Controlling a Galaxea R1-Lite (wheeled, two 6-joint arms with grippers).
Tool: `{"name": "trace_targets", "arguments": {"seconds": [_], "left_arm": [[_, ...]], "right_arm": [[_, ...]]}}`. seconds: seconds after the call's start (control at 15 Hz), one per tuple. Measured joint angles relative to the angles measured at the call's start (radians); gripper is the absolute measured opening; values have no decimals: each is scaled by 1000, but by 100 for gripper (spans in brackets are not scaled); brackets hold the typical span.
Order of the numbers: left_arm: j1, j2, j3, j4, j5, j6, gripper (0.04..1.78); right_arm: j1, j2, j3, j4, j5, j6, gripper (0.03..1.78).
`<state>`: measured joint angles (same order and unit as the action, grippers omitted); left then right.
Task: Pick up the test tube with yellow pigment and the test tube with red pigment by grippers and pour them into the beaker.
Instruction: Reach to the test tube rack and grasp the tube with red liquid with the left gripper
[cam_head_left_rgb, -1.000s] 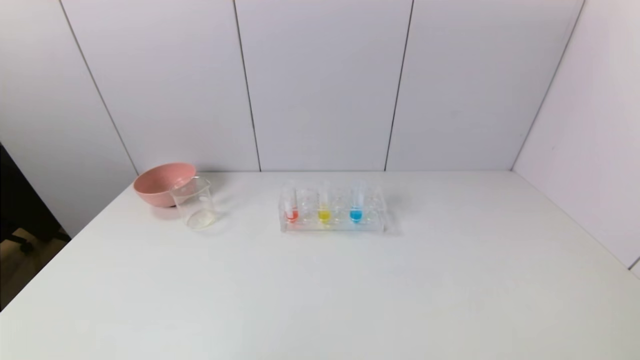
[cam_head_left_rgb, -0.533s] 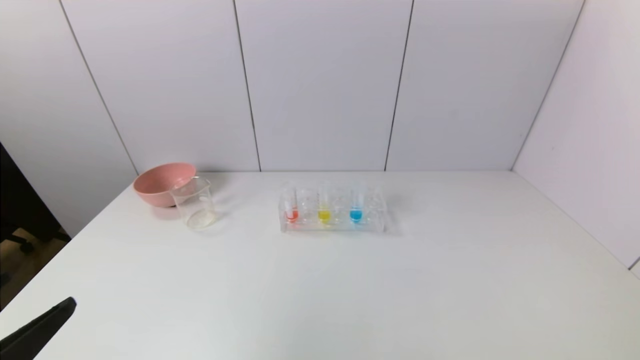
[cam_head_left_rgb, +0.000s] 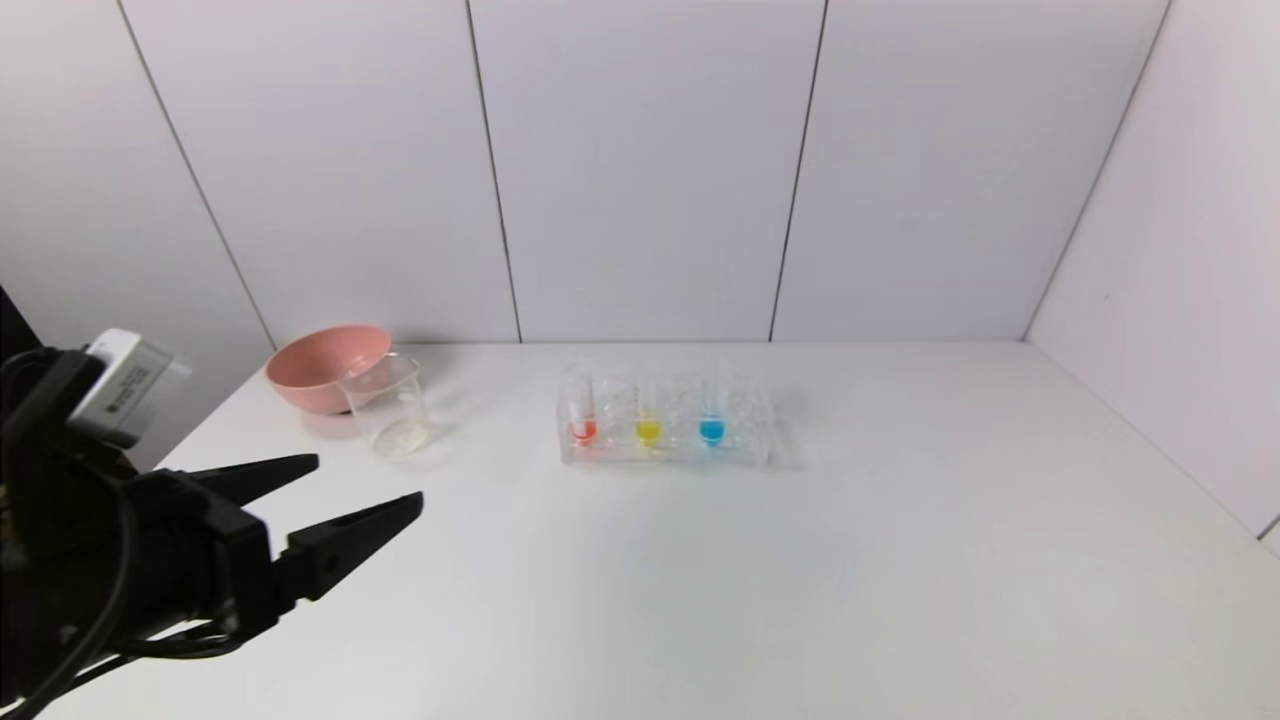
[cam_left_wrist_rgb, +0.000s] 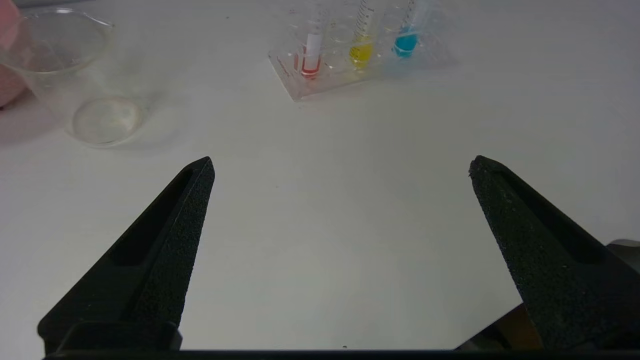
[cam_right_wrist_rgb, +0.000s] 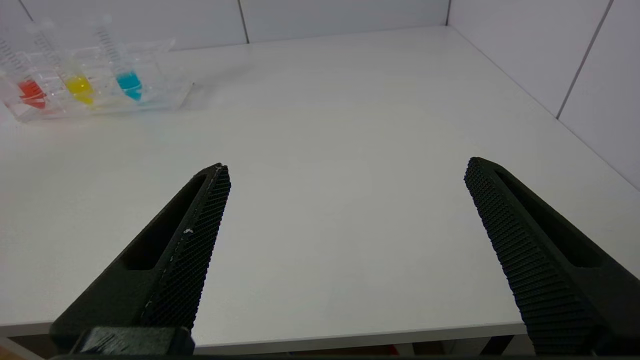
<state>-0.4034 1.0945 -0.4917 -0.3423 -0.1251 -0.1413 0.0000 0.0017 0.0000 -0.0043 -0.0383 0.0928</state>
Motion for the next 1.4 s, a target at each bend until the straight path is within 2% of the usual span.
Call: {"name": "trace_targets", "arguments": {"seconds": [0.13, 0.27, 0.47, 0.67, 0.8, 1.2, 1.4], "left_arm": [[-96, 124, -44, -35, 123, -53, 178], [-153, 242, -84, -83, 218, -80, 178], [-207, 418, -137, -186, 367, -99, 178], [-252, 608, -189, -335, 540, -97, 178], [-269, 715, -231, -431, 624, -80, 178], [-273, 944, -383, -616, 715, -11, 178], [-266, 1009, -439, -632, 723, 7, 178]], "right_arm": [[0, 0, 0, 0, 0, 0, 171], [0, 0, 0, 0, 0, 0, 171], [0, 0, 0, 0, 0, 0, 171], [0, 0, 0, 0, 0, 0, 171], [0, 0, 0, 0, 0, 0, 171], [0, 0, 0, 0, 0, 0, 171], [0, 0, 0, 0, 0, 0, 171]]}}
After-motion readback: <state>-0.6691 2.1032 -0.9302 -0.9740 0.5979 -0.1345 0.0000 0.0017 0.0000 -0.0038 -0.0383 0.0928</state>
